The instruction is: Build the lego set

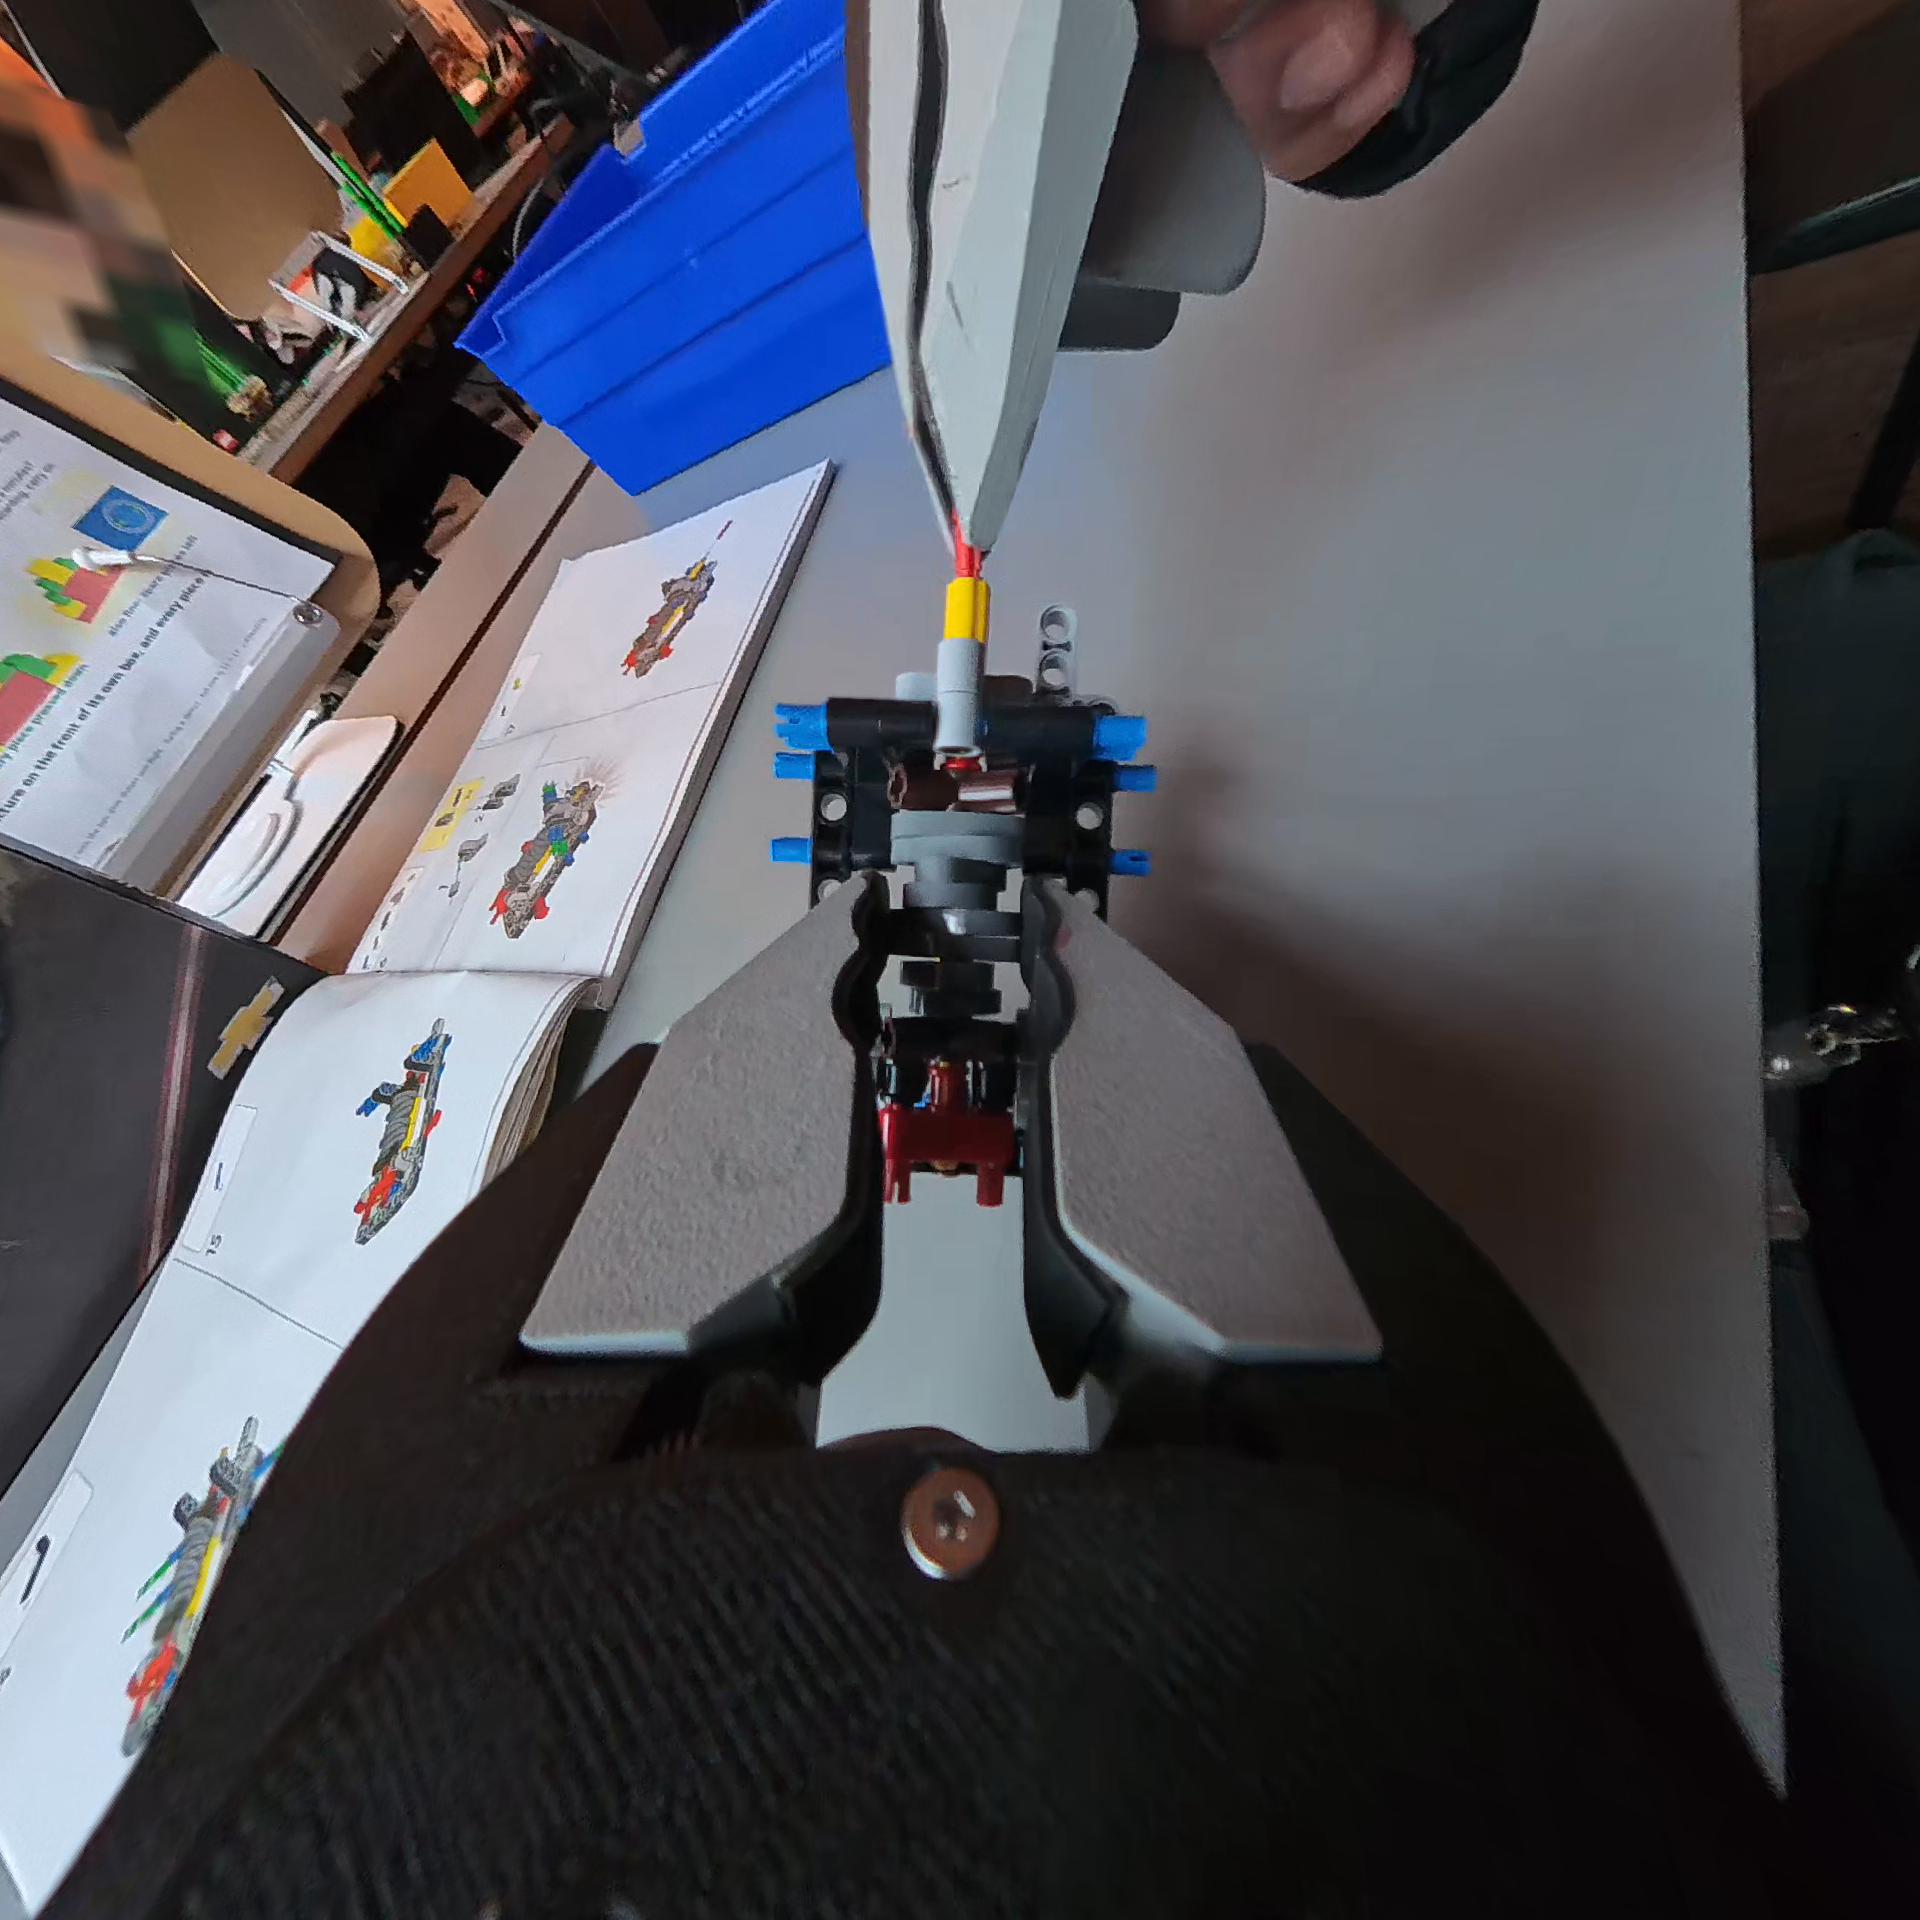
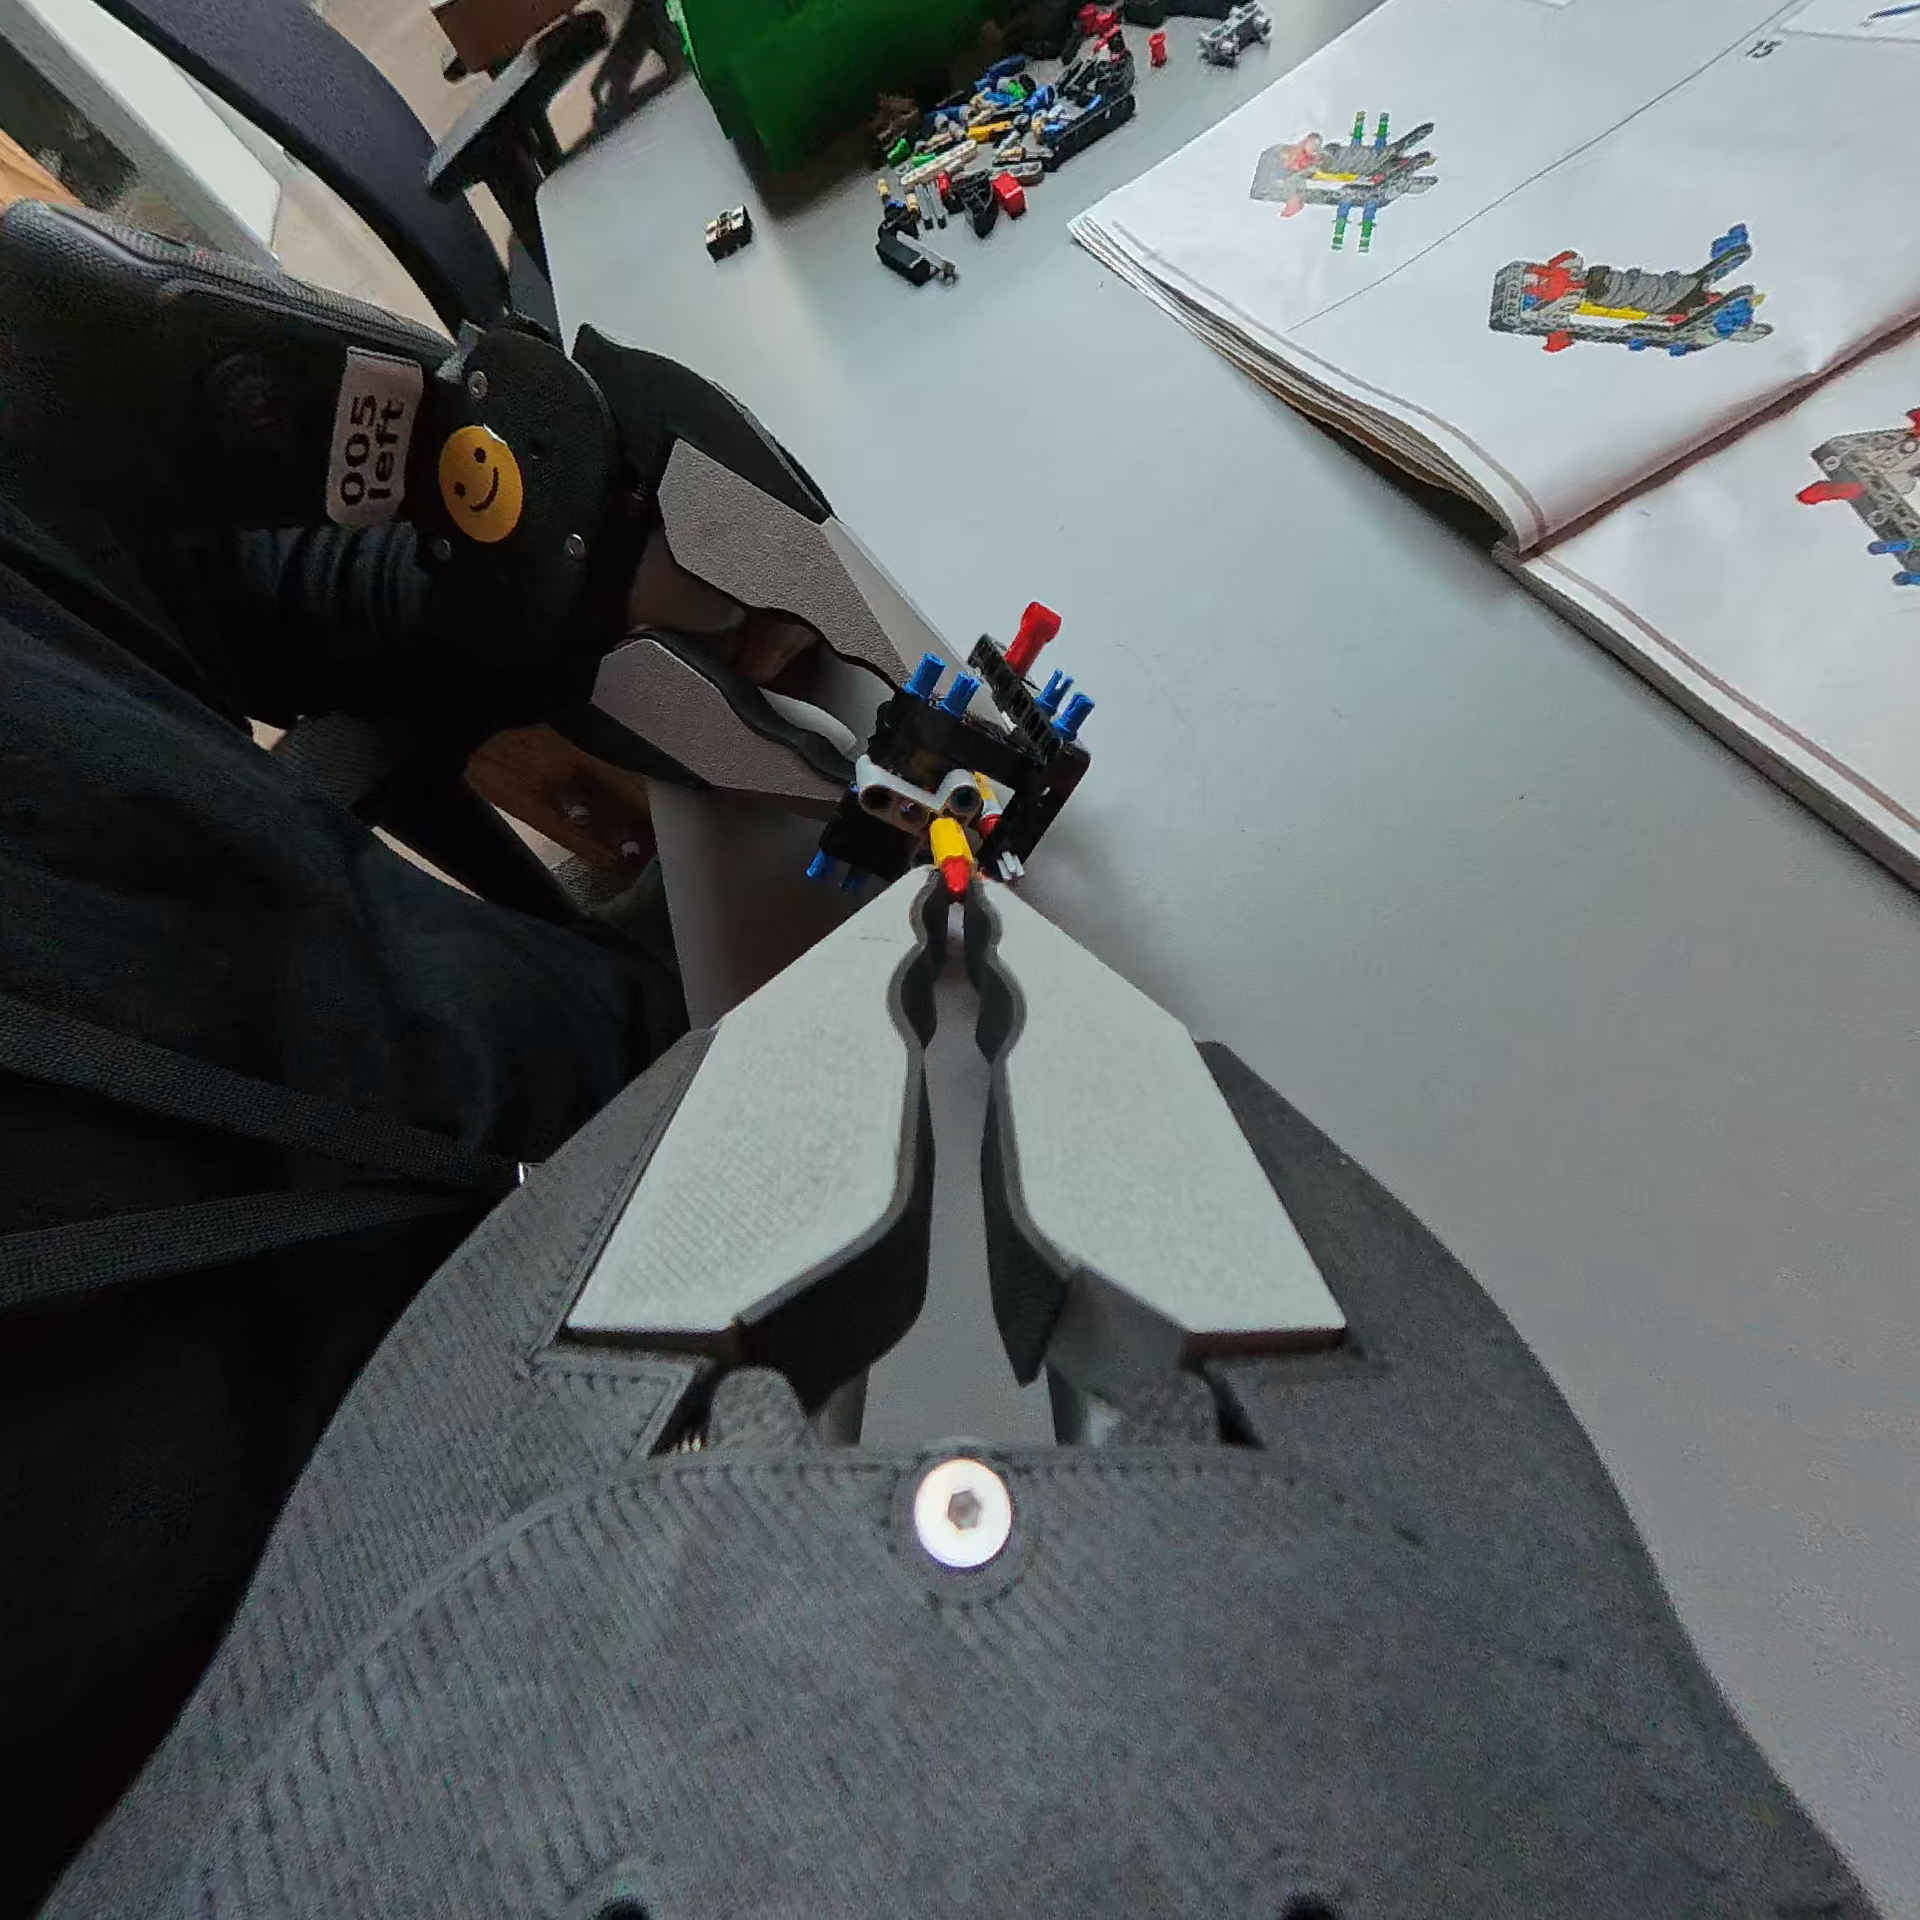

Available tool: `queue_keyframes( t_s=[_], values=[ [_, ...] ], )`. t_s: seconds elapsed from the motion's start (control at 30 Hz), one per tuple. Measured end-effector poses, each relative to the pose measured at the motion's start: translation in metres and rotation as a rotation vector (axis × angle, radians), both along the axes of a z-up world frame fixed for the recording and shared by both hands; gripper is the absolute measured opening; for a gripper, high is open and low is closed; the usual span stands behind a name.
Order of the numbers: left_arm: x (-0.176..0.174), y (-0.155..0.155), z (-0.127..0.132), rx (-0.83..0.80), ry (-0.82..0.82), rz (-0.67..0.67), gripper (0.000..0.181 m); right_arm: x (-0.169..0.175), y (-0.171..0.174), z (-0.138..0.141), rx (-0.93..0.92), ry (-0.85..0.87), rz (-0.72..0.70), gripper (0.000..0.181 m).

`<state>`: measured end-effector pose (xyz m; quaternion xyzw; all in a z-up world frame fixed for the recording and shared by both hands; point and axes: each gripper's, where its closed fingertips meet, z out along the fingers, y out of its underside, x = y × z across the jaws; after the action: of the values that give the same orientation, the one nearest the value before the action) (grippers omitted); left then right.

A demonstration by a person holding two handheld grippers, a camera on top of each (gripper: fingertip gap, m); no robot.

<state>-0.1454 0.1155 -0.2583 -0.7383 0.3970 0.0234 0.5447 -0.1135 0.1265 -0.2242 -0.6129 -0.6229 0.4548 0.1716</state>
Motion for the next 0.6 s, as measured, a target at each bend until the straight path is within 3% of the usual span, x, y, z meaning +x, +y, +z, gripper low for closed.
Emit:
queue_keyframes(
  t_s=[0.17,0.27,0.5,0.6],
  values=[
    [0.0,0.0,-0.006,-0.033,0.02,-0.001,0.022,0.0,0.0,-0.007,-0.123,0.027,0.02,0.0],
    [0.0,-0.001,-0.005,-0.044,-0.01,-0.008,0.022,0.0,0.007,-0.018,-0.105,0.009,-0.01,0.0],
    [-0.001,0.001,-0.009,-0.068,-0.006,0.0,0.021,-0.003,0.003,-0.009,-0.311,0.126,-0.003,0.0],
    [-0.003,0.001,-0.01,-0.077,-0.005,0.007,0.021,-0.004,0.005,-0.013,-0.281,0.126,-0.02,0.0]
  ],
)
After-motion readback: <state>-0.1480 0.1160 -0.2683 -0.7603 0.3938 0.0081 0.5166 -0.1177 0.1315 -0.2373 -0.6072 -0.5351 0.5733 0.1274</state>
